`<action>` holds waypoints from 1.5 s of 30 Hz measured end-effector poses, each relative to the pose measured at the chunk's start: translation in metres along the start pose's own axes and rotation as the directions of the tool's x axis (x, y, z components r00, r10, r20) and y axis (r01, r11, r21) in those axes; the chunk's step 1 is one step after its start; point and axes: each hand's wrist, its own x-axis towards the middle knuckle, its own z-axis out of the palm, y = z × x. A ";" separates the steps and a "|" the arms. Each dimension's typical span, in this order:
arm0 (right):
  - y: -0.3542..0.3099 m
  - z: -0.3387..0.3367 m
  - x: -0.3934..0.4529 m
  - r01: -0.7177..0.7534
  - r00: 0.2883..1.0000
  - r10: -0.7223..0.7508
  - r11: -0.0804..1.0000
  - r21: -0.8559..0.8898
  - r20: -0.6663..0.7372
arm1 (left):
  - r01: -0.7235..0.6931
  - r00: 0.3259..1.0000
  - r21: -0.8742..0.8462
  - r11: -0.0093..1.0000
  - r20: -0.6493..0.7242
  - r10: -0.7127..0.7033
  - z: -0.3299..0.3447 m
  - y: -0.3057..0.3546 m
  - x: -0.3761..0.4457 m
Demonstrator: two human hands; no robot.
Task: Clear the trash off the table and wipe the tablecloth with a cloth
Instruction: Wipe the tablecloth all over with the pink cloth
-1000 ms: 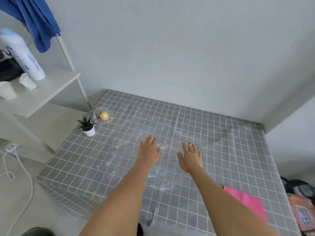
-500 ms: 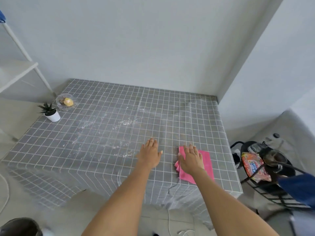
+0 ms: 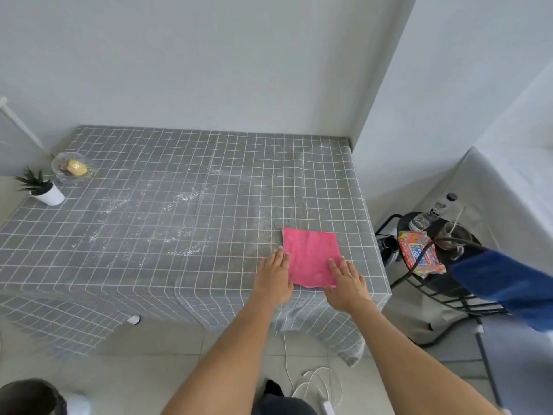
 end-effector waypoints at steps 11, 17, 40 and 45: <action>0.015 0.010 0.017 0.075 0.996 -0.075 0.997 -0.001 -0.045 | 0.001 1.000 0.018 1.000 0.020 -0.002 0.016 0.008 0.021; 0.014 0.012 0.024 0.068 0.984 -0.069 0.998 -0.012 -0.164 | 0.057 0.996 0.014 0.998 -0.063 -0.056 0.021 0.010 0.033; -0.195 -0.085 0.069 0.382 0.873 -0.393 0.919 -0.097 -0.288 | 0.262 0.893 -0.023 0.965 -0.374 -0.252 -0.110 -0.160 -0.011; -0.288 -0.068 0.076 0.444 0.859 -0.463 0.886 -0.134 -0.218 | 0.317 0.895 -0.050 0.947 -0.315 -0.317 -0.117 -0.250 -0.040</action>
